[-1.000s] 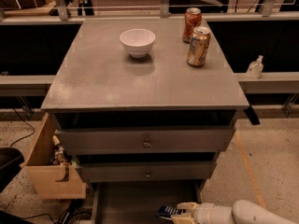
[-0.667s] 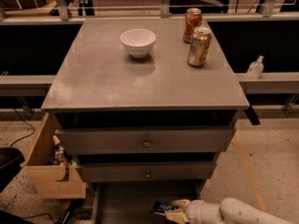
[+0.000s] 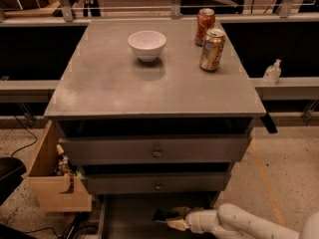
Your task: Place rxbar blueberry into bottom drawer
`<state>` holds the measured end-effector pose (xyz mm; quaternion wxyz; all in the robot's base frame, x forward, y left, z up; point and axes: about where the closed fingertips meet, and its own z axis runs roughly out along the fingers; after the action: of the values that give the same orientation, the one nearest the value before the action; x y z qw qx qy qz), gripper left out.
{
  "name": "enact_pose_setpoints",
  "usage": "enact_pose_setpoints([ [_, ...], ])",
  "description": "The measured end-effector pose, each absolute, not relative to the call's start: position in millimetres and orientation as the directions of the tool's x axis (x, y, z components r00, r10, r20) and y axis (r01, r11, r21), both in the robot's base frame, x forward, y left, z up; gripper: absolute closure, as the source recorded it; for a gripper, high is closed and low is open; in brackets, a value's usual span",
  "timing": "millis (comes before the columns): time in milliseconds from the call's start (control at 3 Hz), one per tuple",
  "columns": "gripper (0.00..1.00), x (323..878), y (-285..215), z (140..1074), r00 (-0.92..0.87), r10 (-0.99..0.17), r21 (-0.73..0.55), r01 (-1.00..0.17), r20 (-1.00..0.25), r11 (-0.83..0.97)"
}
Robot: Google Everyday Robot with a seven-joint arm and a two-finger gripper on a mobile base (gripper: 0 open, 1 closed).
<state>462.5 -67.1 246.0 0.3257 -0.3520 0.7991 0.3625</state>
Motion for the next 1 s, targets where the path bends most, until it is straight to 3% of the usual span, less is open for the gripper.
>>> enact_pose_setpoints([
  [1000, 1.0, 482.8, -29.6, 188.2, -0.345, -0.493, 0.184, -0.92, -0.799, 0.346],
])
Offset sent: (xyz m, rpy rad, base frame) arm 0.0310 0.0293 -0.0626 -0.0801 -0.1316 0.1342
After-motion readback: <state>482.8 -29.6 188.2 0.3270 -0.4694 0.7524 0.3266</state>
